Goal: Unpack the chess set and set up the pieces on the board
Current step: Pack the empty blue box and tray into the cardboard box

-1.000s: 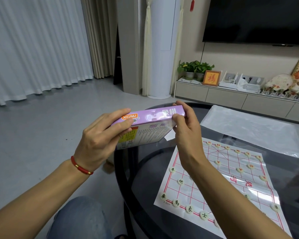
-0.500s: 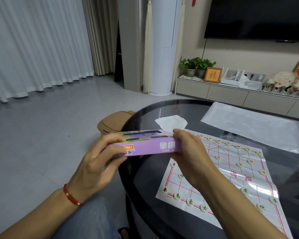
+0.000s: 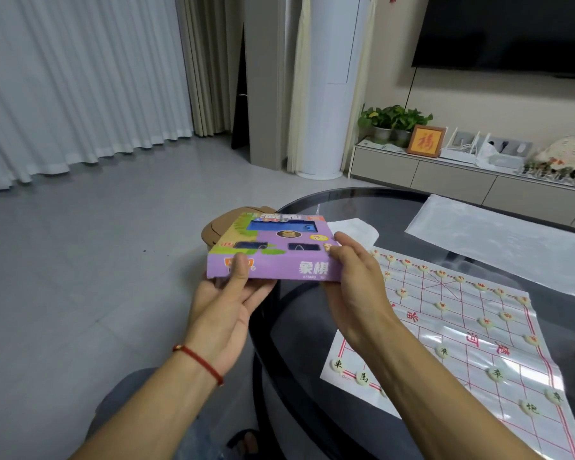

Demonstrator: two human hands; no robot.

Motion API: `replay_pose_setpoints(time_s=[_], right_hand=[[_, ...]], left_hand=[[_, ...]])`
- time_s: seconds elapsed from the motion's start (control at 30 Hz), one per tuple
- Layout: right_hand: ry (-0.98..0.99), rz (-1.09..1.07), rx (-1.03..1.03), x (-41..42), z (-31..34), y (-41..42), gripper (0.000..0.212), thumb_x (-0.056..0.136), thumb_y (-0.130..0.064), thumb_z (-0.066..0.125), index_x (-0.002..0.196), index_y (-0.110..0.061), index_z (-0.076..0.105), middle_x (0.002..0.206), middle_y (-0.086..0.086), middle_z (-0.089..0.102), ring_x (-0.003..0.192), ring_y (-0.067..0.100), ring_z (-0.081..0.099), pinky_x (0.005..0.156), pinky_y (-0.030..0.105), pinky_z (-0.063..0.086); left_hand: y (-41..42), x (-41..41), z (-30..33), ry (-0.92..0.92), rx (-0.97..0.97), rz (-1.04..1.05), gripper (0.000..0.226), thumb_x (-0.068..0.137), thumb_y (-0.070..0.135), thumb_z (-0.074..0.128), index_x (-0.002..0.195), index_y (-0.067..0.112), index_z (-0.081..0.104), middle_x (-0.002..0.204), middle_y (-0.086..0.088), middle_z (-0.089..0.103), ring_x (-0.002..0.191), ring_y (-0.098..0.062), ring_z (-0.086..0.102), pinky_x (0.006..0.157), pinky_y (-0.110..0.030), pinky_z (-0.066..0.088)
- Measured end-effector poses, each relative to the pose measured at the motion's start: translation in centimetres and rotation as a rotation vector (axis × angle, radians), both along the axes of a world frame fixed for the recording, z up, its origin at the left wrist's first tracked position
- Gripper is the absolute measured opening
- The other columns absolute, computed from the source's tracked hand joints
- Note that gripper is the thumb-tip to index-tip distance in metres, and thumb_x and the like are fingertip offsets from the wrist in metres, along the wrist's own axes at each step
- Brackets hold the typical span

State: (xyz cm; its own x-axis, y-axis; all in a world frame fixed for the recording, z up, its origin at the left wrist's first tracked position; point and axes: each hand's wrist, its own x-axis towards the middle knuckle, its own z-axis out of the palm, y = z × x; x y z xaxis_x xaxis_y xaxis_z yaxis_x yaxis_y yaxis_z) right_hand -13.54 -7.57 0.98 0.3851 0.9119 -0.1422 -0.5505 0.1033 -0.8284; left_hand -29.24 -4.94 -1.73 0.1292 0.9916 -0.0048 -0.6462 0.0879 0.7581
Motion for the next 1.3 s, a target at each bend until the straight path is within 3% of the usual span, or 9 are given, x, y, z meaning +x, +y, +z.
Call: replay_pose_setpoints(time_s=[0.2,0.33,0.47,0.7,0.9,1.07,1.13,1.2,1.3], right_hand=[[-0.451,0.165,0.038,2.0,-2.1,1.3,0.044,0.099,-0.025,0.062,0.142,-0.018,0.055,0.126,0.002,0.070,0.115,0.016,0.068,0.099,0.033,0.055],[-0.797,0.211,0.026,3.3,-2.3,1.6,0.055,0.091,-0.030,0.071,0.143,-0.030,0.054,0.127,-0.009,0.068,0.112,0.002,0.064,0.101,0.030,0.054],[-0.834,0.200,0.043,3.2,-2.6,2.1,0.056,0.090,-0.029,0.072,0.144,-0.030,0.054,0.124,-0.010,0.069,0.104,0.000,0.067,0.089,0.026,0.059],[-0.833,0.406,0.068,5.9,-2.4,2.8,0.060,0.094,-0.022,0.067,0.150,-0.028,0.047,0.129,-0.008,0.069,0.113,0.020,0.068,0.097,0.033,0.057],[-0.877,0.358,0.095,5.7,-3.1,3.6,0.060,0.094,-0.018,0.067,0.149,-0.029,0.048,0.132,-0.006,0.067,0.111,0.018,0.071,0.098,0.036,0.056],[-1.027,0.380,0.100,5.4,-3.8,4.8,0.065,0.094,-0.018,0.068,0.152,-0.030,0.043,0.157,-0.005,0.043,0.109,0.004,0.069,0.088,0.021,0.058],[-1.140,0.402,0.091,5.8,-3.8,5.5,0.068,0.092,-0.028,0.068,0.153,-0.033,0.039,0.156,-0.006,0.043,0.108,0.004,0.068,0.083,0.016,0.056],[-1.219,0.429,0.082,6.6,-3.9,6.4,0.076,0.087,-0.048,0.069,0.154,-0.038,0.035,0.152,-0.012,0.048,0.115,0.008,0.065,0.093,0.027,0.057],[-1.090,0.292,-0.077,8.4,-4.5,8.4,0.072,0.091,-0.061,0.061,0.154,-0.034,0.037,0.154,-0.010,0.045,0.128,0.010,0.054,0.107,0.037,0.046]], left_hand=[[3.0,0.2,0.5,0.119,0.169,0.133,0.046,0.093,0.012,0.064,0.136,0.007,0.050,0.126,-0.014,0.068,0.115,-0.029,0.067,0.088,-0.040,0.059],[4.2,0.0,0.3,0.226,0.195,0.202,0.043,0.090,0.014,0.070,0.130,0.003,0.056,0.116,-0.014,0.072,0.108,-0.029,0.071,0.084,-0.038,0.060],[4.8,-0.6,-0.4,0.293,0.211,0.199,0.039,0.094,0.012,0.067,0.131,0.005,0.058,0.115,-0.011,0.074,0.107,-0.026,0.071,0.085,-0.036,0.060],[5.4,-2.8,-1.1,0.390,0.223,0.079,0.037,0.102,0.017,0.052,0.139,0.010,0.055,0.119,-0.009,0.072,0.111,-0.026,0.069,0.091,-0.038,0.058],[5.9,-2.7,-1.6,0.351,0.152,0.024,0.036,0.106,0.022,0.043,0.139,0.009,0.050,0.123,-0.011,0.070,0.112,-0.028,0.069,0.095,-0.044,0.056],[7.0,-1.2,-1.5,0.206,-0.037,0.037,0.039,0.098,0.024,0.060,0.131,0.010,0.044,0.117,-0.018,0.071,0.100,-0.034,0.073,0.076,-0.047,0.062],[8.1,-1.0,-1.9,0.197,-0.084,0.075,0.036,0.097,0.015,0.063,0.127,0.010,0.043,0.118,-0.022,0.068,0.098,-0.035,0.073,0.071,-0.047,0.061],[9.4,-1.1,-2.2,0.183,-0.111,0.085,0.034,0.097,0.011,0.062,0.127,0.010,0.046,0.119,-0.024,0.067,0.098,-0.034,0.073,0.069,-0.047,0.061],[11.1,-1.1,-2.4,0.147,-0.150,0.075,0.036,0.098,0.008,0.060,0.131,0.005,0.047,0.110,-0.021,0.070,0.094,-0.032,0.074,0.067,-0.047,0.061]])
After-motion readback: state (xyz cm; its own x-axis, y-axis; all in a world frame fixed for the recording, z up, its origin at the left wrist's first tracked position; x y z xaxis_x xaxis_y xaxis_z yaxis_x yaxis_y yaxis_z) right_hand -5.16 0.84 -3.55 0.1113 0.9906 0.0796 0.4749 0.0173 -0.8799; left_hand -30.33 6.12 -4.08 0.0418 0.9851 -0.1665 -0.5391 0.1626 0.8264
